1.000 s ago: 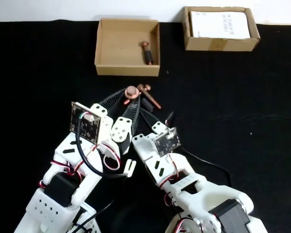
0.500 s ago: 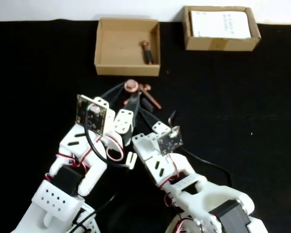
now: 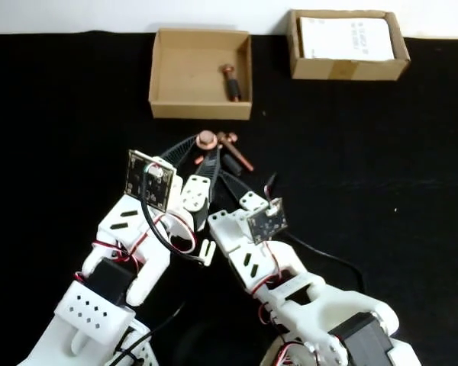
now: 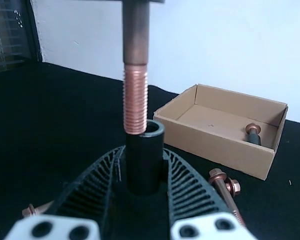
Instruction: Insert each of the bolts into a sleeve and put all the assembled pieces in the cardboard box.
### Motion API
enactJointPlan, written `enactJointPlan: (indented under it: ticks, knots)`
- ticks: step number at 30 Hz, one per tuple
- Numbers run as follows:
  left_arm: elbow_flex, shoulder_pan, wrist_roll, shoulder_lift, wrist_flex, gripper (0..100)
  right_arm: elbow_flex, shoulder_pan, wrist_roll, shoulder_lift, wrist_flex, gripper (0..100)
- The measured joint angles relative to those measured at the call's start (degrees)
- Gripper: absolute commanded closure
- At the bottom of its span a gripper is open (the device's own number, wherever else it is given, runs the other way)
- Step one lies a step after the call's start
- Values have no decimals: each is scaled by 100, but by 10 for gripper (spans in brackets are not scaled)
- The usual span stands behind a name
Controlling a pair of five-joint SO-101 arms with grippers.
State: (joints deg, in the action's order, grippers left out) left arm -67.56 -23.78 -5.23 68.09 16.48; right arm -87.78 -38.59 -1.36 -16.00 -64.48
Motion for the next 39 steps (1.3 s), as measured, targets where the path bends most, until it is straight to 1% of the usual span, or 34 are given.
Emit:
enactJointPlan:
  ticks: [3, 8, 15, 21, 32, 36, 39]
  knots:
    - [-62, 0, 0, 0, -185, 990, 0, 0, 0, 0, 0, 991]
    - [-70, 0, 0, -9, -229, 990, 0, 0, 0, 0, -9, 991]
    - [-70, 0, 246, -26, -484, 990, 0, 0, 0, 0, -9, 991]
    - [-70, 0, 246, -413, -492, 990, 0, 0, 0, 0, -9, 991]
    - [-88, 0, 246, -466, -492, 990, 0, 0, 0, 0, -9, 991]
    - [-123, 0, 246, -475, -123, 989, 0, 0, 0, 0, -9, 991]
    - [-123, 9, 246, -475, 158, 944, 0, 0, 0, 0, -9, 991]
